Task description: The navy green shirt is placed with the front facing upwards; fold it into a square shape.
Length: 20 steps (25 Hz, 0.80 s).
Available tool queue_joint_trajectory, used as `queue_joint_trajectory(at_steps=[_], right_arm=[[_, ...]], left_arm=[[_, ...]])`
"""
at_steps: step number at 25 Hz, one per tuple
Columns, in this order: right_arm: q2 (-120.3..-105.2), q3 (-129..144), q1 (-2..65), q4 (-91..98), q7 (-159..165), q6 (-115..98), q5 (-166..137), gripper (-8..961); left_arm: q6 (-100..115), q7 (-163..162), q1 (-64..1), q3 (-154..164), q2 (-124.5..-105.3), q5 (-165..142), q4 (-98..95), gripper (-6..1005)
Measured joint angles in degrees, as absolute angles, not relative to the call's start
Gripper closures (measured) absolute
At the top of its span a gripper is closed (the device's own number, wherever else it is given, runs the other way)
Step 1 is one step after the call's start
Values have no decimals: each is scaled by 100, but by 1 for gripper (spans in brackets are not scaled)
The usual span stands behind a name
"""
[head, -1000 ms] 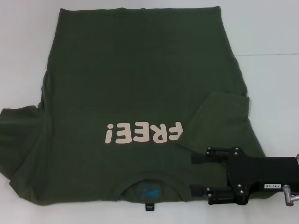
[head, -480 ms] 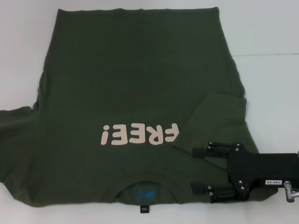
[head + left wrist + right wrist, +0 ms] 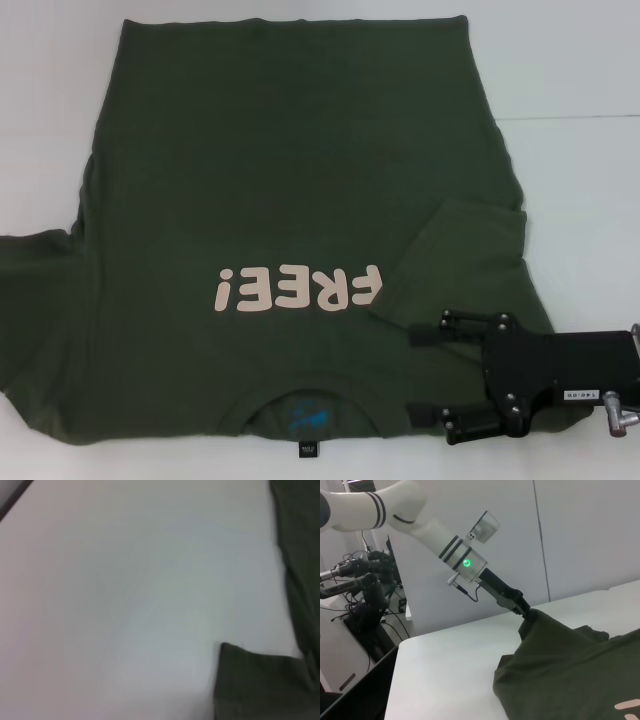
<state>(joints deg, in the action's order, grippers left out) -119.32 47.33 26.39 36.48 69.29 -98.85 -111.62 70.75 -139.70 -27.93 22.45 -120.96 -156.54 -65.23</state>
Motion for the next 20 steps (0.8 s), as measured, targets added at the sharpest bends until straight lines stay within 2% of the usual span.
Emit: queue_joint_trajectory(at_steps=[12,20], right_arm=[[-11944,4703,2636,3648,6948,-9868,-11162,26],[-11955,4702,2627,3634,6954,-9861,-11162,30]], left_arm=[[7245,-14093,-3011,2677,-12154,-15681,-6776,901],[7282,-14161,-3066,2706,-12116,-15680,-6840,901]])
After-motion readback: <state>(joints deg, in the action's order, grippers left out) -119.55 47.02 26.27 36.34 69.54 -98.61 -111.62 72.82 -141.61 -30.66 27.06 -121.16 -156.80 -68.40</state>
